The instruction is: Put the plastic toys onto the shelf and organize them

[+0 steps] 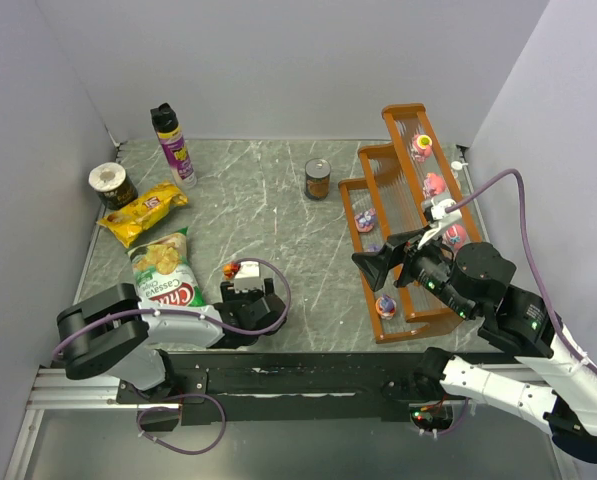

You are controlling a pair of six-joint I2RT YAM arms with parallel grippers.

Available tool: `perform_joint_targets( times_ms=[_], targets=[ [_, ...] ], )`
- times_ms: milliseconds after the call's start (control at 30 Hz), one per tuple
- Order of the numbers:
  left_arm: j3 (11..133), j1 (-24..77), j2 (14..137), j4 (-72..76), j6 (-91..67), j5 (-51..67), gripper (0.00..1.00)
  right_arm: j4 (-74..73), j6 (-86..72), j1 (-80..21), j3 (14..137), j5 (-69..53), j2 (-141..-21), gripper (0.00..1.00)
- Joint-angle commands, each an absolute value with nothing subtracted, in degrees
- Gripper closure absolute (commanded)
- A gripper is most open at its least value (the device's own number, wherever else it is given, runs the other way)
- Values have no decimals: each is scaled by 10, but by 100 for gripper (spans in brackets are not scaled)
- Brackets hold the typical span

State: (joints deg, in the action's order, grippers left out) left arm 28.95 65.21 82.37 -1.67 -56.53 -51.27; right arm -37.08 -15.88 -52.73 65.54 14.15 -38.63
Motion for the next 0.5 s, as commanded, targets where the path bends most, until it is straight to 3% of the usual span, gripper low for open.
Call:
perform_joint_targets(
  times_ms=[0, 167, 333, 467],
  targets=[
    [297, 646, 831, 25, -580, -518, 23, -367, -165, -527, 655, 152, -379, 0],
    [279, 624, 826, 69, -567, -496, 28, -373, -166, -527, 657, 153, -380, 0],
    [280, 611, 835, 82, -550, -487, 40, -374, -168, -527, 655, 156, -375, 0],
    [287, 609, 849, 74, -553, -490, 41, -374, -170, -527, 653, 156, -374, 0]
  ],
)
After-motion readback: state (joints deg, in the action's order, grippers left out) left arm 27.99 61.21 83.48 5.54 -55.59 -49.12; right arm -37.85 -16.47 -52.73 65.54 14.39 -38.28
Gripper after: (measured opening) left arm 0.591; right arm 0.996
